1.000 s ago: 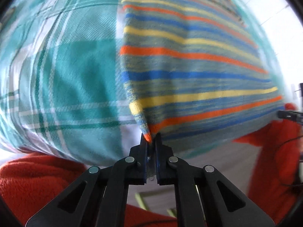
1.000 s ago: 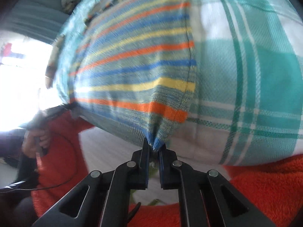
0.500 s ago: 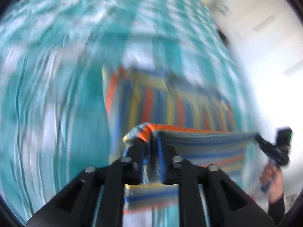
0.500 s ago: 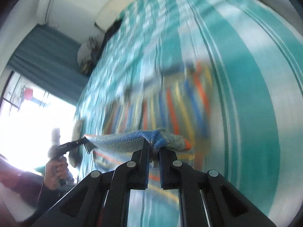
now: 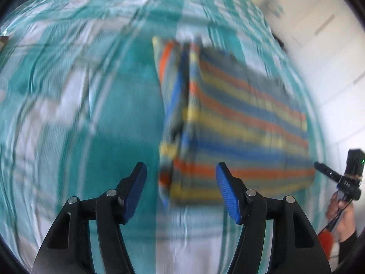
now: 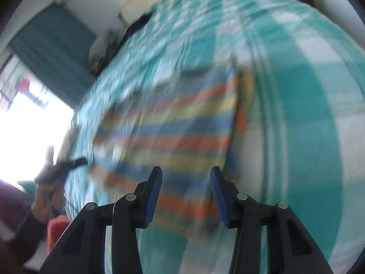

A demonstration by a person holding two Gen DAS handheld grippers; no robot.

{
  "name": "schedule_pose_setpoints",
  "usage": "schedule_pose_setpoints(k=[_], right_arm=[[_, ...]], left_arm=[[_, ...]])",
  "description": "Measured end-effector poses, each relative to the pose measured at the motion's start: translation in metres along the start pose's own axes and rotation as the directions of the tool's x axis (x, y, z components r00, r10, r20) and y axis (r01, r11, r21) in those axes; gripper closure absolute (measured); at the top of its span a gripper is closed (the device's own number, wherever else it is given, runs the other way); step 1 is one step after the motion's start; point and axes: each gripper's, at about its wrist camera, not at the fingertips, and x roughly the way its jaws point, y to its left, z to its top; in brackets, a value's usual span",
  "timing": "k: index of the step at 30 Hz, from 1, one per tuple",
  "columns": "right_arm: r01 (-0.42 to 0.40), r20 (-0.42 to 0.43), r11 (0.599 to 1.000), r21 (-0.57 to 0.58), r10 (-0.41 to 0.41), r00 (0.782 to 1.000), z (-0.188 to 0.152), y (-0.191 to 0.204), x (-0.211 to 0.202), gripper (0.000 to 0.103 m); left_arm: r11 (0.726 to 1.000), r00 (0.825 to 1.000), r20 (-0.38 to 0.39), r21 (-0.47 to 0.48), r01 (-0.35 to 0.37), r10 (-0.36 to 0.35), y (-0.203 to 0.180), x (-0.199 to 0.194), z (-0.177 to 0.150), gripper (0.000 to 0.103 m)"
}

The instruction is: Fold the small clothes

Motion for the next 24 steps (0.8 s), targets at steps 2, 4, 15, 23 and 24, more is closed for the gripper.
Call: schedule_pose_setpoints(k=[2,4,15,23,24], right_arm=[[0.068,-0.017,0.997,-0.026,-0.068,0.998,-0.024,0.007,0.006,0.056],[0.086,-0.041,0.996,-0.018,-0.087,0.995,-0.036,0.006,0.015,0.055],[0.038,-0.087,0.998,0.045,-0.034,0.996,-0.044,-0.004,-0.019,0.100],[0.086,-0.060,0.992,0.093,-0.080,0.995,-0.069,-0.025,0.002,0.095],[0.087,-0.041,0.992,0.089,-0.083,0.996,-0.073,-0.025,-0.003,0.090]], left_arm=[[0.999,1.000,-0.017,0.031,-0.026,0.026,-0.006,0.006,-0.012,0.040],[0.997,0.998,-0.023,0.034,-0.064,0.065,-0.011,0.011,-0.016,0.065],[0.990,0.987,-0.121,0.108,-0.089,0.102,-0.013,-0.007,-0.022,0.097],[0.983,0.983,-0.025,0.039,-0.181,0.182,-0.009,-0.013,-0.042,0.072],[0.981,0.981,0.002,0.016,-0.195,0.195,-0.006,-0.021,-0.048,0.066]])
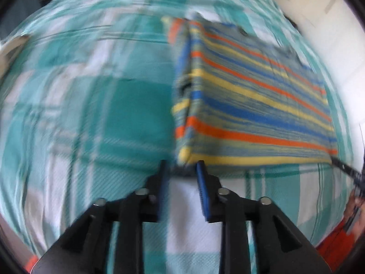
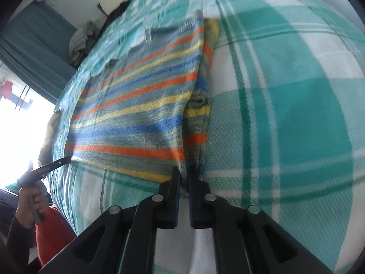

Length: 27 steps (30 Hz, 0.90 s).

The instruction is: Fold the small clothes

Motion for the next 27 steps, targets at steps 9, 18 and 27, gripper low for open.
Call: schedule_pose_setpoints(k=[9,18,27], right_arm=[[0.181,0.237,0.981,-0.070,-0.160,0.958,-0.056,0.041,-0.051,0.055],[0.293,0.234,0.949,-0.112,-0.262,0.936,-0.087,0.034,-0.016,0.046],[0.325,0.261,0.935,-0.139,-0.282,0.923,-0.092,0.041,-0.010,0.037]], left_arm=[[0.993,0.964,0.238,-0.054,-0.106,0.116,-0.017,-0.029,-0.064,0.022],[0.962,0.942,0.253,0.097,-0.254,0.223,-0.033,0.008,-0.088,0.006],[0.963,0.943,0.243,0.084,-0.256,0.229,-0.032,0.011,-0.089,0.004]])
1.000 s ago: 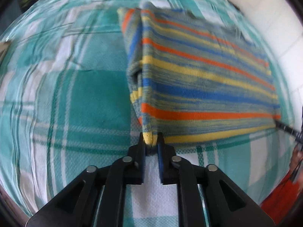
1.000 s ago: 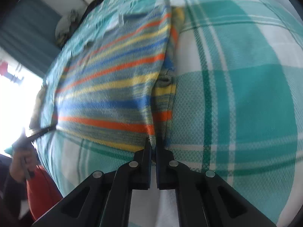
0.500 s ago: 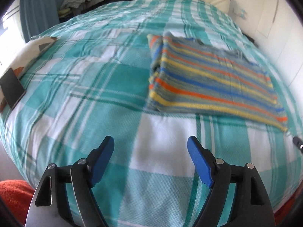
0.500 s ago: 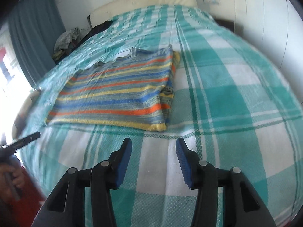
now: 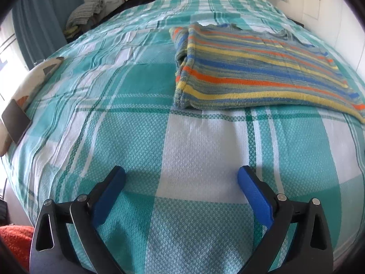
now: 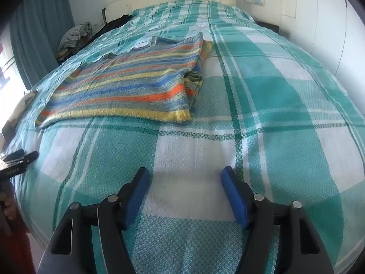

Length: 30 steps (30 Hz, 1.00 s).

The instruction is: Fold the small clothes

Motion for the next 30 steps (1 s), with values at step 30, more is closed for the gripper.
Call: schedule_pose_setpoints(k=[30], right_arm=[[0.000,0.002,1.000,-0.018,0.000,1.000,-0.0019,0.0022,0.0003,0.035]], left_arm=[[1.000,1.000,0.000,0.009,-0.009,0.009,-0.0020,0.0017,-0.0013,0.003]])
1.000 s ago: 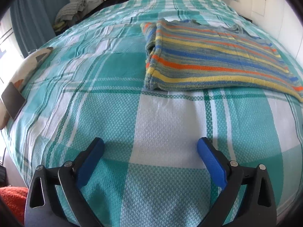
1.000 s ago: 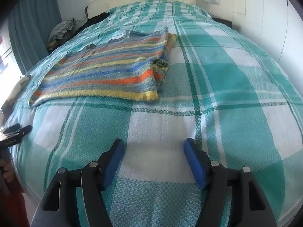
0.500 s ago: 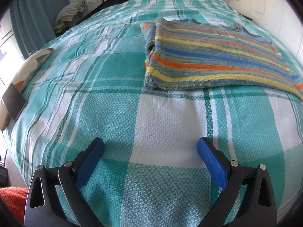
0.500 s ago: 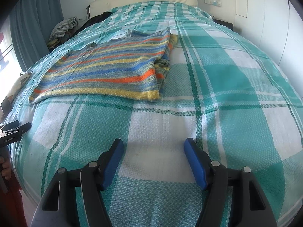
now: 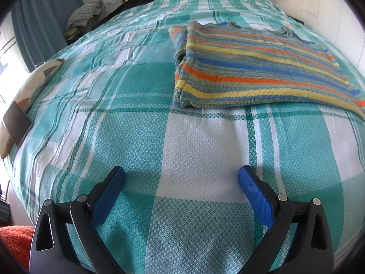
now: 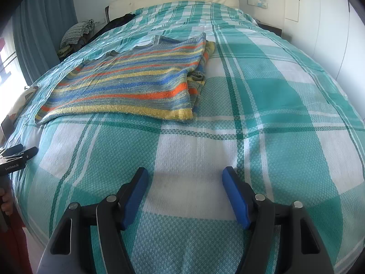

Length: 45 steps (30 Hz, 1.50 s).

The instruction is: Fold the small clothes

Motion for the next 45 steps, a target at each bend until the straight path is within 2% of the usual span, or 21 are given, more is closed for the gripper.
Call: schedule_pose_setpoints(k=[4,7,10,12,15,19,22,25,27,30,32,33,35,36,37,38,40,42,44,45], right_arm=[[-0.024,-0.027,1.000,0.006,0.025,0.999,0.003,-0.003,-0.001,0.033],[-0.076,-0.056,0.997,0.033,0.078,0.995,0.010,-0.010,-0.011,0.031],[-0.098,0.014,0.991,0.095,0.097,0.995,0.015,-0.026,-0.031,0.031],[-0.125,0.064,0.983,0.137,0.117,0.991,0.022,-0.039,-0.041,0.031],[-0.167,0.105,0.967,0.191,0.149,0.983,0.035,-0.057,-0.047,0.031],[-0.210,0.095,0.951,0.228,0.193,0.977,0.055,-0.081,-0.037,0.031],[-0.255,0.068,0.939,0.231,0.246,0.967,0.077,-0.097,-0.022,0.031],[-0.325,0.009,0.915,0.238,0.333,0.943,0.106,-0.109,0.002,0.031],[-0.365,-0.024,0.899,0.241,0.382,0.924,0.128,-0.113,0.021,0.031],[-0.435,-0.090,0.862,0.260,0.470,0.878,0.164,-0.112,0.062,0.031],[-0.441,-0.139,0.853,0.280,0.490,0.861,0.186,-0.109,0.098,0.031],[-0.431,-0.162,0.858,0.280,0.485,0.859,0.196,-0.106,0.115,0.032],[-0.416,-0.170,0.862,0.291,0.474,0.864,0.215,-0.100,0.145,0.032],[-0.418,-0.155,0.854,0.310,0.479,0.864,0.222,-0.098,0.155,0.042],[-0.424,-0.138,0.843,0.331,0.488,0.862,0.231,-0.097,0.165,0.057],[-0.420,-0.141,0.840,0.344,0.488,0.861,0.236,-0.096,0.171,0.095],[-0.401,-0.160,0.846,0.351,0.476,0.865,0.247,-0.091,0.174,0.094],[-0.412,-0.141,0.866,0.283,0.462,0.876,0.261,-0.077,0.156,0.094],[-0.437,-0.123,0.878,0.196,0.464,0.877,0.277,-0.054,0.128,0.094],[-0.448,-0.117,0.881,0.155,0.466,0.877,0.285,-0.040,0.116,0.094]], left_arm=[[1.000,1.000,-0.010,-0.008,0.022,-0.022,0.004,-0.006,0.001,0.003],[0.999,0.999,0.007,0.005,0.052,-0.052,0.002,-0.027,0.001,0.012],[0.989,0.989,0.069,0.073,0.129,-0.134,-0.022,-0.055,0.006,0.013],[0.968,0.974,0.085,0.160,0.195,-0.211,-0.052,-0.069,0.012,0.013],[0.901,0.944,0.064,0.324,0.288,-0.325,-0.112,-0.081,0.024,0.013],[0.778,0.900,0.015,0.508,0.369,-0.436,-0.194,-0.076,0.043,0.013],[0.713,0.883,-0.022,0.581,0.393,-0.469,-0.242,-0.057,0.054,0.014],[0.678,0.880,-0.051,0.617,0.400,-0.472,-0.274,-0.036,0.063,0.020],[0.674,0.879,-0.052,0.622,0.399,-0.473,-0.283,-0.025,0.063,0.023],[0.677,0.862,-0.037,0.603,0.422,-0.505,-0.283,-0.024,0.061,0.032],[0.672,0.854,-0.031,0.602,0.431,-0.520,-0.282,-0.026,0.061,0.051],[0.670,0.850,-0.030,0.602,0.435,-0.526,-0.283,-0.027,0.061,0.056],[0.668,0.845,-0.030,0.597,0.444,-0.534,-0.284,-0.027,0.063,0.080],[0.671,0.842,-0.029,0.590,0.449,-0.539,-0.285,-0.027,0.065,0.085],[0.680,0.841,-0.022,0.576,0.453,-0.541,-0.282,-0.027,0.067,0.094],[0.686,0.832,-0.022,0.553,0.473,-0.555,-0.277,-0.028,0.070,0.095],[0.703,0.808,-0.004,0.491,0.514,-0.589,-0.260,-0.035,0.076,0.096],[0.727,0.781,0.046,0.403,0.555,-0.622,-0.227,-0.049,0.084,0.096],[0.743,0.763,0.091,0.327,0.584,-0.640,-0.193,-0.060,0.089,0.096],[0.753,0.760,0.113,0.286,0.592,-0.640,-0.174,-0.062,0.092,0.096]])
